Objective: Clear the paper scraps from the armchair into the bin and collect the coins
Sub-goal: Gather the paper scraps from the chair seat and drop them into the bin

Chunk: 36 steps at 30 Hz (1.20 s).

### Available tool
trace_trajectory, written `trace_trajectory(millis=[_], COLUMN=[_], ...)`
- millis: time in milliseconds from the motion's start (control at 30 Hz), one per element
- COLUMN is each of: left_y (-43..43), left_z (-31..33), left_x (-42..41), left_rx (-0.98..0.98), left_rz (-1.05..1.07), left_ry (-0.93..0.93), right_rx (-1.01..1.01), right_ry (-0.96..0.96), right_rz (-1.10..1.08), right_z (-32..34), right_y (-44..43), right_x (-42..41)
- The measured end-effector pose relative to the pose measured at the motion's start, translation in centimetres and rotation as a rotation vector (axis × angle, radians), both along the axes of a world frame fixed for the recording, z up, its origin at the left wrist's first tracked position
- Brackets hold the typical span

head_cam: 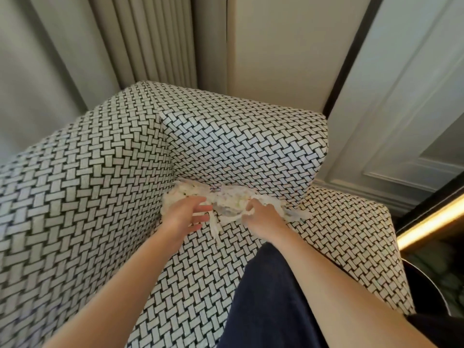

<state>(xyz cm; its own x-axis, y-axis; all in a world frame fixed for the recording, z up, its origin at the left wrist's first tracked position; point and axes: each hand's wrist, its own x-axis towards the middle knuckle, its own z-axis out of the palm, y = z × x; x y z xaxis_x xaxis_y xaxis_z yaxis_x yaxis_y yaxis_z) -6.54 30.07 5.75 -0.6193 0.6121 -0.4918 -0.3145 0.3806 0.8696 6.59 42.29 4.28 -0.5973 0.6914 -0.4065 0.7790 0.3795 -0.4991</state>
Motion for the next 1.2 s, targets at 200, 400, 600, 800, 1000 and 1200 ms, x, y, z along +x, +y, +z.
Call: trace_trajectory(millis=[200,400,600,800,1000,1200], left_y=[0.3,0.3,0.7,1.3,1.6,2.9], left_z=[-0.9,-1.7,-2.1,-2.0,-2.5,-3.0], left_x=[1.6,2.9,3.2,4.1,4.6,5.7], left_rx=[-0.009,-0.011,-0.014,0.013,0.018,-0.006], left_rz=[-0.021,-0.046,-0.038,-0.028,-0.044,-0.124], left_ry=[-0.041,-0.061,-0.071,-0.057,-0.011,0.044], right_rx=[-0.099,-0.166,-0.201,-0.171,-0.018,0.115], right_ry=[-0.271,-0.306,-0.053,0.143,0.473,0.862], right_rz=[-0.032,0.080,-0.101,-0.309,-0.324,-0.597], right_z=[-2.2,-1.5,-0.6,0.0,0.1,1.2], right_y=[1.1,1.2,1.6,1.7,1.3,1.2], right_x=[-1.1,-1.3,-0.9,0.0,0.9,1.7])
